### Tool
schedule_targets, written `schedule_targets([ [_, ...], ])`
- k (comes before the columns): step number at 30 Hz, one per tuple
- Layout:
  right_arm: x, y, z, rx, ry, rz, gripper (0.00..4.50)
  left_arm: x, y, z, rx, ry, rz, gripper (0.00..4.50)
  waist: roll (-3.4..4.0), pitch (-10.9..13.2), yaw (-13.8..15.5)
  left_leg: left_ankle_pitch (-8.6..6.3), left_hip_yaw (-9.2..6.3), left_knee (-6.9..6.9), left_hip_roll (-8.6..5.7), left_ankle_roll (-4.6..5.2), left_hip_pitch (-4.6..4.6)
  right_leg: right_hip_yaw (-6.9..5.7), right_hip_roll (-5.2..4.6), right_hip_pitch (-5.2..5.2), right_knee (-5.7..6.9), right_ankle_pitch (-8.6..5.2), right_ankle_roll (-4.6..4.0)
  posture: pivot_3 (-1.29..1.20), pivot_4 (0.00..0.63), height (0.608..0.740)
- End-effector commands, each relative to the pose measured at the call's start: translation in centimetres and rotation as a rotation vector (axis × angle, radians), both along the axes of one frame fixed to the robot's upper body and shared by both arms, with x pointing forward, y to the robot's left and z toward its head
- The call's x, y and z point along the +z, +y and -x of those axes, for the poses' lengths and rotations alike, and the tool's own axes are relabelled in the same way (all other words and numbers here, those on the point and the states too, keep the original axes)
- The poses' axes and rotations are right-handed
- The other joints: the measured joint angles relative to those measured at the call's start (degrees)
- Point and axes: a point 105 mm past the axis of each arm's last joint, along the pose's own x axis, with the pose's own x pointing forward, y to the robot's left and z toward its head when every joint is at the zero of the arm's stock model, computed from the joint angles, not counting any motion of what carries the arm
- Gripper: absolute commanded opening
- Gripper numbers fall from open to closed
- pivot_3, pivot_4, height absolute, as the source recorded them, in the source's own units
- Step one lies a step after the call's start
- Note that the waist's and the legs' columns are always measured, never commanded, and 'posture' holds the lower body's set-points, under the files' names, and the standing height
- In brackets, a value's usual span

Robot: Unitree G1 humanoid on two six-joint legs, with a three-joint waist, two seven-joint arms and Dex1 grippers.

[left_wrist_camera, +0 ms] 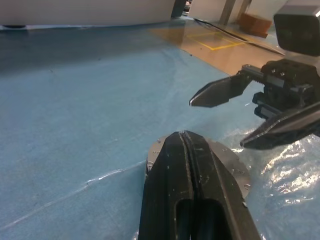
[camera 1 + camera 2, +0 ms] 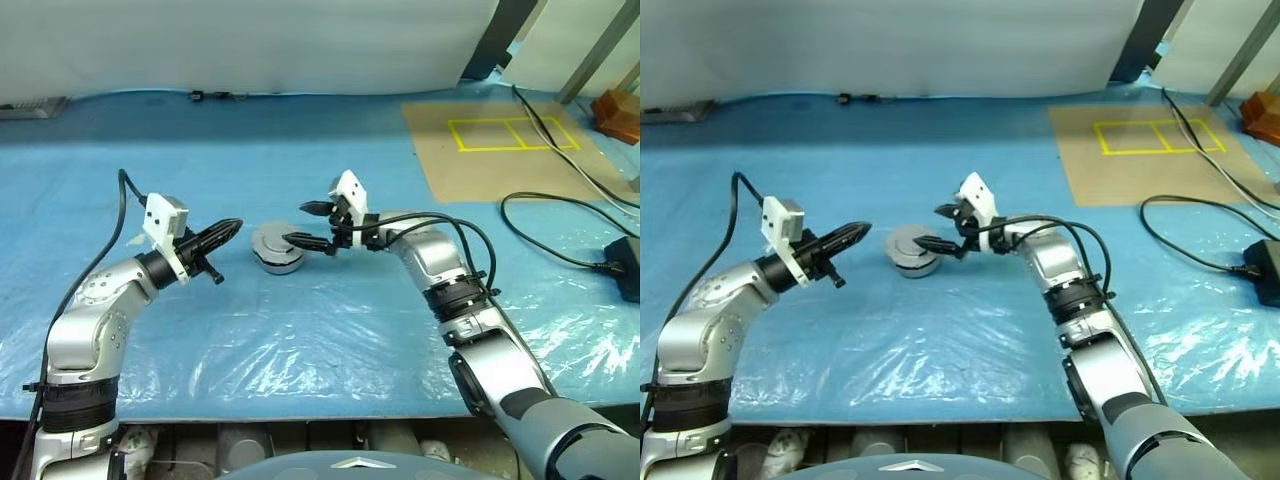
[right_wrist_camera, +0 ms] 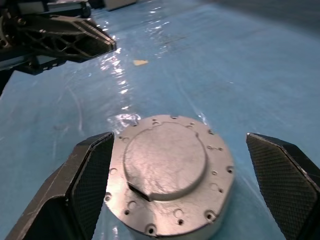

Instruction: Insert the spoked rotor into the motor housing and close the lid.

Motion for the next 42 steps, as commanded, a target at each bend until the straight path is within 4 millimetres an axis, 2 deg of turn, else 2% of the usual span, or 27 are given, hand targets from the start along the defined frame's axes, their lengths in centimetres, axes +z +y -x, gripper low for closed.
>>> schedule_targets([
  [1,0.8,1.1,1.3,0.114,-0.027,0.005,4.46,0.9,0.4,0.7,0.009,-0.038,0.004,0.0,0.0,0.0,-0.08,0.0,0.0,0.0,0.0,0.0,0.0,0.0,0.0,0.0,0.0,0.04,0.07,0.0,0.15,0.74],
  [6,0.3,1.9,0.8,0.1,-0.058,0.03,4.46,0.5,0.7,0.7,0.021,-0.026,-0.01,0.0,0.0,0.0,-0.67,0.0,0.0,0.01,0.01,0.01,0.0,-0.03,0.0,0.0,0.01,0.04,0.07,0.0,0.15,0.74],
  [9,0.0,2.4,-0.1,0.055,-0.133,0.054,4.46,0.1,0.3,0.9,-0.003,-0.017,-0.026,0.0,0.0,0.0,-1.01,0.0,0.0,0.05,0.01,0.01,0.0,-0.02,0.0,0.02,0.07,-0.06,-0.1,0.0,0.15,0.74],
  [13,-0.3,3.0,-0.4,0.047,-0.143,0.047,4.46,-0.5,-0.3,1.5,-0.041,-0.016,-0.052,0.0,0.0,0.0,-1.17,0.01,0.0,0.06,0.01,0.01,0.0,-0.01,0.0,0.01,0.09,-0.06,-0.11,0.0,0.15,0.74],
  [21,-2.2,3.0,0.1,0.062,-0.11,0.081,4.46,-2.1,0.9,2.3,-0.049,0.0,-0.157,0.0,0.0,0.0,-1.19,0.11,0.0,0.05,0.02,0.19,0.11,-0.03,0.0,0.01,0.06,-0.03,-0.05,0.0,0.15,0.74],
  [26,-3.1,3.0,-0.3,0.035,-0.116,0.106,4.46,-2.4,1.6,2.3,-0.034,0.007,-0.179,0.0,-0.01,-0.01,-1.2,0.01,0.01,0.08,0.02,0.03,0.19,-0.01,0.0,0.04,0.15,-0.07,-0.12,0.0,0.15,0.74],
  [33,-4.4,2.7,-1.0,-0.008,-0.176,0.163,4.46,-2.5,1.4,2.1,-0.033,0.01,-0.18,0.0,-0.01,-0.02,-1.24,0.0,0.01,0.1,0.02,0.02,0.33,0.02,0.0,0.16,0.21,-0.08,-0.13,0.0,0.15,0.74],
  [38,-4.6,2.3,-0.4,0.046,-0.167,0.175,2.97,-2.2,1.5,1.7,-0.024,0.006,-0.17,0.0,-0.01,-0.03,-1.19,0.0,0.03,0.13,0.02,0.02,0.33,0.05,0.0,0.2,0.3,-0.08,-0.14,0.0,0.15,0.74],
  [42,-4.8,2.0,-0.2,0.068,-0.168,0.198,2.94,-2.2,1.5,1.6,-0.028,0.006,-0.173,0.0,-0.01,-0.03,-1.13,0.0,0.03,0.16,0.02,0.02,0.33,0.06,-0.01,0.21,0.32,-0.08,-0.15,0.0,0.15,0.74],
])
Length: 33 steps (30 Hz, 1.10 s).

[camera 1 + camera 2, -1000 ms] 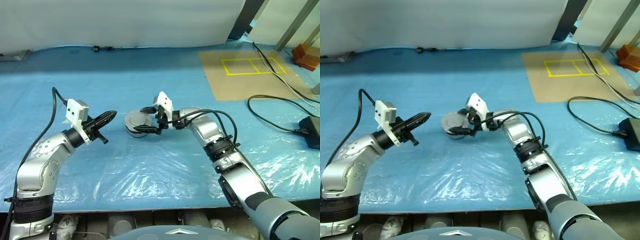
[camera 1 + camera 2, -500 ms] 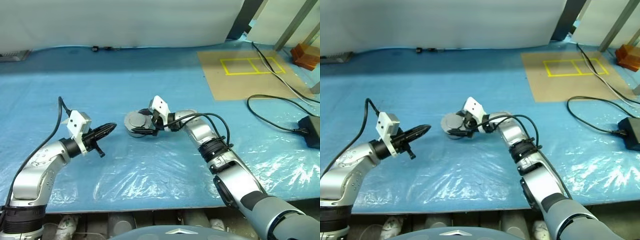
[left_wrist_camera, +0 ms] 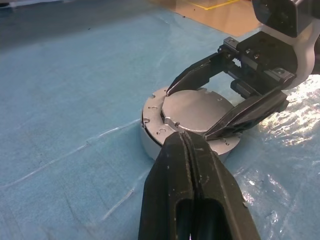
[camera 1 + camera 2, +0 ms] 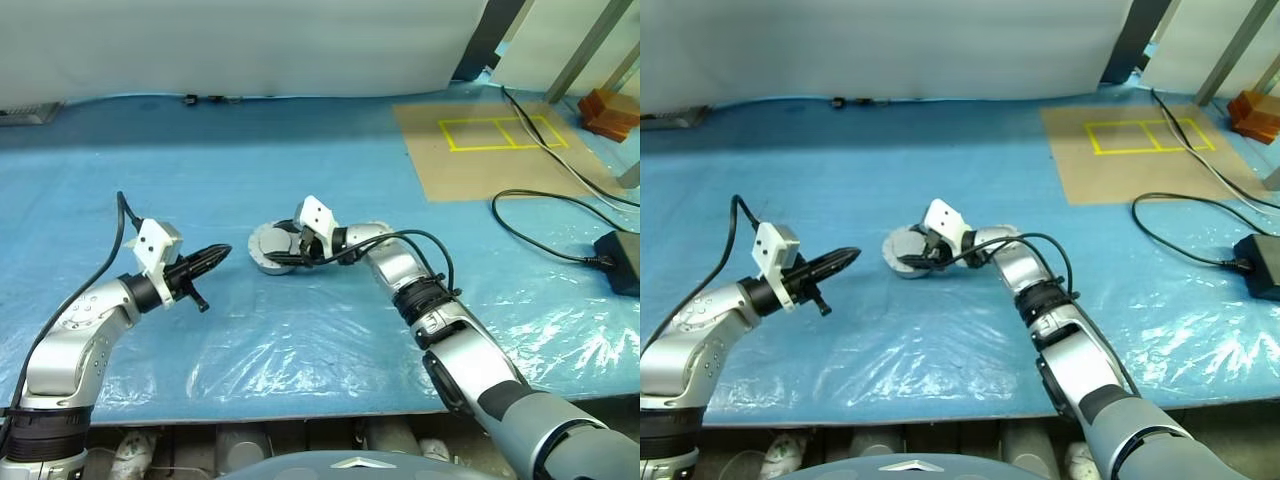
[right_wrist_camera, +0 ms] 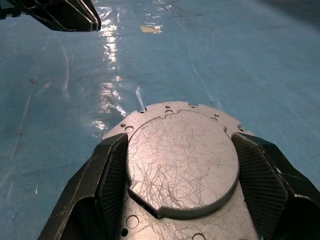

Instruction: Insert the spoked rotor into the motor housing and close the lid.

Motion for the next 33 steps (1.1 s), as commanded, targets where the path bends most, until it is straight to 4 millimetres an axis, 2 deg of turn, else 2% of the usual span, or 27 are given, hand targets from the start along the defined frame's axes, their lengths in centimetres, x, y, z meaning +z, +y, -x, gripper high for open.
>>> schedule_targets([
  [1,-1.4,-0.9,0.5,0.031,0.021,0.076,2.94,0.9,0.0,-0.3,-0.007,-0.039,-0.015,0.0,0.0,0.0,0.09,0.0,0.0,0.0,0.0,0.0,0.0,0.0,0.0,0.0,-0.01,0.0,0.0,0.0,0.15,0.74],
  [9,-1.7,-1.0,-0.4,-0.043,0.015,0.082,2.94,0.9,-0.3,-0.6,-0.01,-0.043,-0.01,0.0,-0.02,-0.02,0.0,0.0,0.0,-0.01,0.0,0.0,-0.02,0.0,0.0,0.02,-0.03,0.0,0.0,0.0,0.15,0.74],
  [13,-2.5,-1.0,1.4,0.043,0.097,0.112,2.94,0.8,-0.3,-0.6,-0.01,-0.037,-0.011,0.0,-0.02,-0.02,0.11,0.0,0.0,0.01,0.0,-0.01,0.1,0.03,-0.01,0.07,0.13,-0.01,-0.02,0.0,0.15,0.74],
  [18,-2.4,-2.4,2.1,0.101,0.195,0.131,2.94,0.6,-0.1,-0.7,-0.005,-0.031,-0.013,0.0,-0.03,-0.04,0.06,0.0,0.01,0.01,-0.01,-0.01,0.23,0.04,0.0,0.11,0.12,-0.02,-0.02,0.0,0.15,0.74],
  [22,-2.6,-2.7,2.4,0.118,0.205,0.16,2.94,0.6,-0.1,-0.8,-0.005,-0.031,-0.015,0.0,-0.04,-0.04,0.05,0.0,0.02,-0.03,0.0,0.0,0.21,0.03,0.01,0.1,0.08,-0.05,-0.09,0.0,0.15,0.74],
  [26,-1.7,-1.6,1.1,0.037,0.163,0.096,2.94,0.7,-0.1,-1.0,-0.006,-0.034,-0.016,0.0,-0.06,-0.05,-0.06,0.0,0.03,-0.03,0.0,-0.01,0.22,0.04,0.01,0.1,0.11,-0.06,-0.1,0.0,0.15,0.74],
  [33,2.0,-0.8,-0.1,-0.016,0.246,-0.134,2.94,0.5,-0.1,-0.9,-0.002,-0.026,-0.014,0.0,-0.04,-0.04,-0.15,0.0,0.05,-0.02,0.0,-0.01,0.38,0.15,0.04,0.03,0.36,-0.08,-0.13,0.0,0.15,0.74],
])
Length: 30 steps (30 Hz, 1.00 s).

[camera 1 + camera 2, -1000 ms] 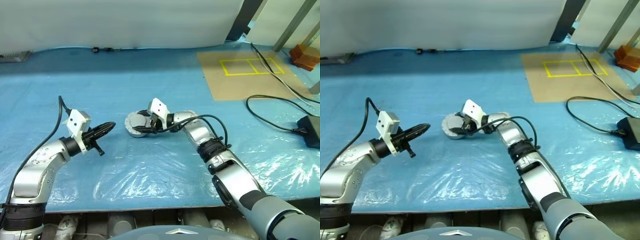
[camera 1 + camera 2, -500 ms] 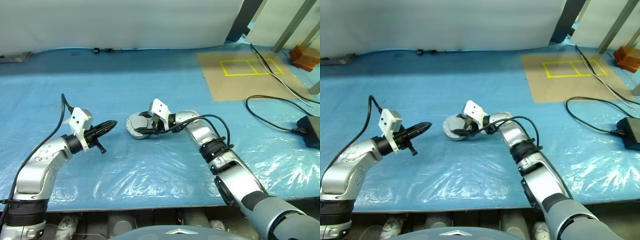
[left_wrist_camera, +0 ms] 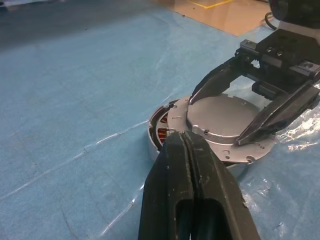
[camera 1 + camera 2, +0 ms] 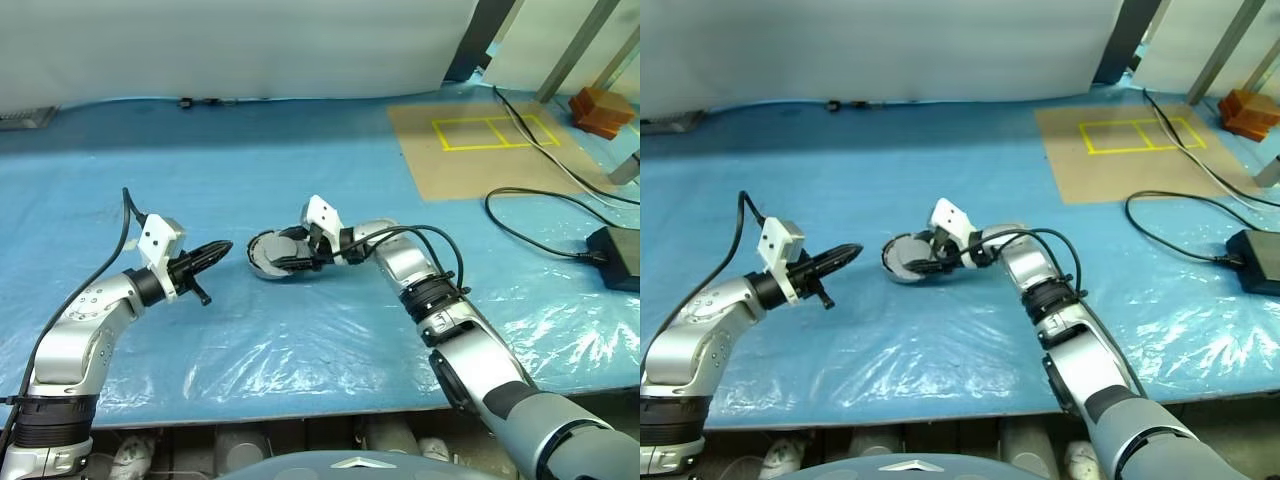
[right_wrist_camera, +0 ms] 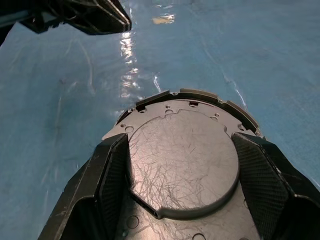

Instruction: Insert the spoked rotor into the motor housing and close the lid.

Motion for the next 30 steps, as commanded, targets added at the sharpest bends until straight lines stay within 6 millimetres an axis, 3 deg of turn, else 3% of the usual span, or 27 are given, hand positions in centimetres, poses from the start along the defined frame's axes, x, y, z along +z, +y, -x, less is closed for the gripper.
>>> schedule_targets([
  [1,2.0,-0.1,-0.4,-0.018,0.038,-0.104,2.94,0.6,-0.1,0.0,-0.006,-0.034,-0.011,0.0,0.0,0.0,0.05,0.0,0.0,0.01,0.0,0.0,0.0,0.0,0.0,-0.03,0.0,0.0,0.0,0.0,0.15,0.74],
  [5,3.9,-0.2,-0.3,0.003,0.1,-0.203,2.94,0.5,-0.1,0.0,-0.004,-0.031,-0.009,0.0,0.0,0.0,0.25,0.01,0.0,0.01,0.0,0.0,-0.11,-0.04,0.0,-0.09,-0.07,0.0,-0.01,0.0,0.15,0.74],
  [8,4.1,-0.2,-0.9,-0.029,0.032,-0.173,2.94,0.5,-0.1,-0.2,-0.002,-0.032,-0.007,0.0,0.01,0.01,0.27,0.03,-0.01,0.0,0.01,0.01,-0.25,-0.08,0.01,-0.18,-0.14,0.0,-0.01,0.0,0.15,0.74],
  [13,1.3,0.8,-1.1,-0.055,-0.132,0.007,2.94,0.4,-0.2,-0.3,-0.004,-0.03,-0.006,0.0,0.0,0.01,0.23,0.12,-0.01,0.0,0.01,0.14,-0.37,-0.11,0.0,-0.28,-0.15,0.0,-0.01,0.0,0.15,0.74],
  [17,-0.3,0.9,-0.4,-0.036,-0.081,0.032,2.94,0.3,-0.3,-0.3,-0.006,-0.026,-0.007,0.0,0.0,0.0,0.05,0.02,-0.01,-0.01,0.01,-0.02,-0.38,-0.09,0.01,-0.27,-0.15,0.0,-0.01,0.0,0.15,0.74],
  [30,-2.2,0.6,-1.2,-0.133,-0.005,0.049,2.94,0.2,-0.3,-0.2,-0.004,-0.021,-0.005,0.0,0.0,0.0,-0.01,0.01,0.0,-0.01,0.01,-0.02,-0.17,-0.03,0.01,-0.06,-0.05,-0.01,-0.02,0.0,0.15,0.74],
])
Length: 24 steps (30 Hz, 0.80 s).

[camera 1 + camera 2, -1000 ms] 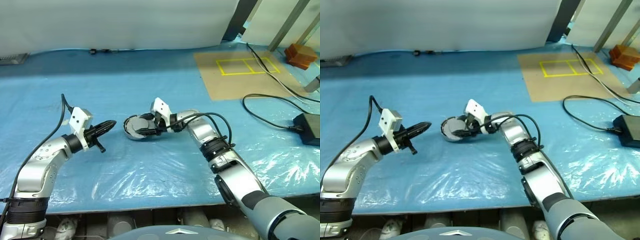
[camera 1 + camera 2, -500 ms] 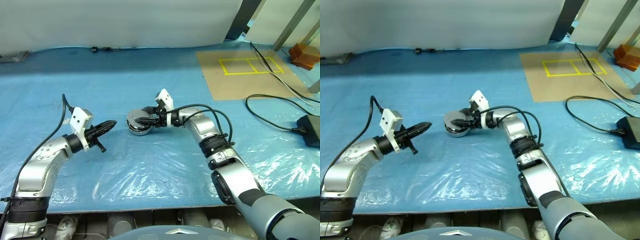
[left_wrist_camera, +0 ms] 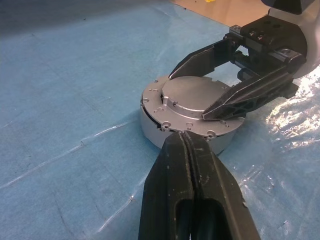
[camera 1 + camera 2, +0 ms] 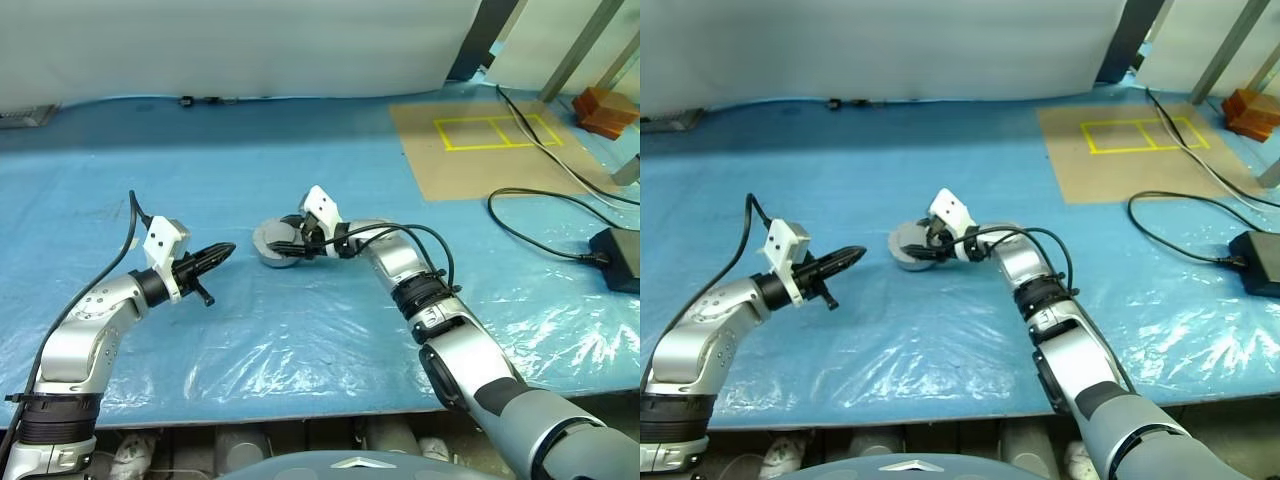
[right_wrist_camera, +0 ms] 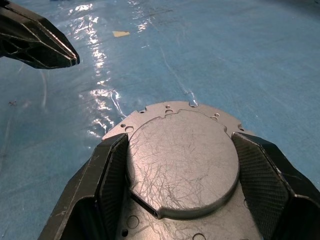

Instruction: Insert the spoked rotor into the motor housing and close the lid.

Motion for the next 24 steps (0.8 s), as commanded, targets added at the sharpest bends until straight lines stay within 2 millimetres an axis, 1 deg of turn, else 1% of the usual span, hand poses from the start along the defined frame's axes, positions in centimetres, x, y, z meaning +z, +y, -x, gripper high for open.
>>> schedule_targets([
  [1,-2.0,0.0,0.4,-0.02,0.079,0.031,2.94,0.8,0.0,0.0,-0.003,-0.042,-0.007,0.0,0.0,0.0,-0.02,0.0,0.01,0.0,0.0,0.0,0.05,0.02,0.0,0.02,0.02,0.0,0.0,0.0,0.15,0.74],
  [4,-2.3,0.0,0.0,-0.068,0.099,0.019,2.94,0.8,-0.2,0.0,-0.008,-0.04,-0.005,0.0,0.0,0.0,-0.03,0.0,0.01,0.0,0.0,0.0,0.15,0.04,0.0,0.06,0.08,0.0,-0.01,0.0,0.15,0.74],
  [8,-3.0,-0.4,-0.2,-0.094,0.07,0.047,2.94,0.8,-0.3,0.0,-0.011,-0.039,-0.005,0.0,0.01,0.0,-0.03,0.0,0.02,0.0,0.0,-0.01,0.2,0.05,0.0,0.06,0.14,-0.01,-0.01,0.0,0.15,0.74],
  [11,-4.3,-0.9,0.4,-0.065,0.062,0.095,2.94,0.8,-0.4,-0.1,-0.015,-0.04,-0.007,0.0,0.02,-0.01,-0.01,0.0,0.02,0.0,-0.01,-0.01,0.2,0.05,0.0,0.07,0.14,-0.01,-0.01,0.0,0.15,0.74],
  [14,-4.9,-1.4,0.7,-0.052,0.084,0.107,2.94,0.9,-0.4,-0.2,-0.017,-0.041,-0.006,0.0,0.04,-0.02,-0.01,-0.01,0.02,0.0,-0.01,-0.01,0.24,0.05,-0.01,0.12,0.13,-0.01,-0.02,0.0,0.15,0.74],
  [16,-4.4,-1.6,0.7,-0.046,0.119,0.069,2.94,0.9,-0.5,-0.2,-0.02,-0.043,-0.009,0.0,0.04,-0.03,0.0,-0.01,0.02,0.0,-0.01,-0.01,0.25,0.05,-0.01,0.12,0.13,-0.01,-0.02,0.0,0.15,0.74],
  [19,-2.9,-1.5,0.5,-0.038,0.17,-0.02,2.94,0.9,-0.5,-0.2,-0.021,-0.044,-0.009,0.0,0.04,-0.03,0.12,0.0,0.02,-0.01,-0.01,-0.01,0.22,0.04,-0.01,0.12,0.05,-0.02,-0.02,0.0,0.15,0.74],
  [21,-2.1,-1.3,0.4,-0.02,0.162,-0.041,2.94,0.9,-0.5,-0.2,-0.022,-0.045,-0.011,0.0,0.04,-0.03,0.11,0.0,0.02,-0.01,-0.01,-0.01,0.21,0.04,-0.01,0.1,-0.02,-0.02,-0.03,0.0,0.15,0.74],
  [24,-2.3,-1.1,0.6,-0.008,0.122,0.0,2.94,0.9,-0.6,-0.2,-0.025,-0.045,-0.011,0.0,0.04,-0.03,0.09,0.0,0.02,-0.13,-0.01,-0.01,0.17,-0.02,0.0,0.08,-0.2,-0.02,-0.03,0.0,0.15,0.74],
])
